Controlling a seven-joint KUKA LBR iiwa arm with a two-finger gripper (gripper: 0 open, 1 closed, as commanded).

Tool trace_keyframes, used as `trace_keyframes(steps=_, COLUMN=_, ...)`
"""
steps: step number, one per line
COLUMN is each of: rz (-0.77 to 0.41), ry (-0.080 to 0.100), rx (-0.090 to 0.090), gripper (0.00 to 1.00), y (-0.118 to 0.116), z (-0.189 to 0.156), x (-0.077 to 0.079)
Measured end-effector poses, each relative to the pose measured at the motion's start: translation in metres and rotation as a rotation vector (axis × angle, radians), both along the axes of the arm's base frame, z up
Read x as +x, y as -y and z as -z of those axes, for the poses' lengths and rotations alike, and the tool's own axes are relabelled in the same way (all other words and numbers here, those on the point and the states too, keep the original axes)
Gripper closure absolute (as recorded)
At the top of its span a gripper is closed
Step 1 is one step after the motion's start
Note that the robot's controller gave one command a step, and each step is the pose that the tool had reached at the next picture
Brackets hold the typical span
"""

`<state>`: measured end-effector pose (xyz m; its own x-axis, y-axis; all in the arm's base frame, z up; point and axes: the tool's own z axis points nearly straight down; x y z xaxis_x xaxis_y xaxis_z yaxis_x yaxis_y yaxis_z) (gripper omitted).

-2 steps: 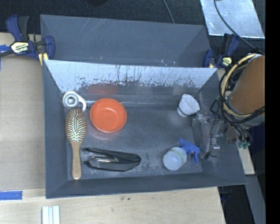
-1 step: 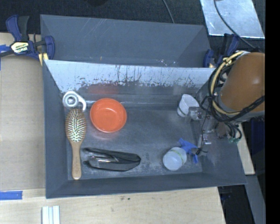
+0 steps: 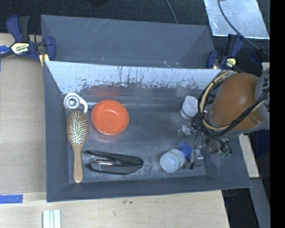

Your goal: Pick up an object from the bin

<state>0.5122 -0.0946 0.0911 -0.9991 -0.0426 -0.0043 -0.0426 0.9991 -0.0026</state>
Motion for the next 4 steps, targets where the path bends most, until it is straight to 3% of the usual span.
trace_keyframes(steps=1, rz=0.050, ry=0.013, rx=-0.002, gripper=0.00, y=0.007, z=0.008, x=0.005)
trace_keyframes(steps=2, rz=0.022, ry=0.002, rx=0.000, gripper=1.00, y=-0.028, z=0.018, x=0.000)
trace_keyframes(steps=3, rz=0.021, ry=0.002, rx=0.000, gripper=1.00, y=-0.028, z=0.018, x=0.000)
trace_keyframes(steps=4, rz=0.015, ry=0.001, rx=0.000, gripper=1.00, y=-0.035, z=-0.079, x=-0.008)
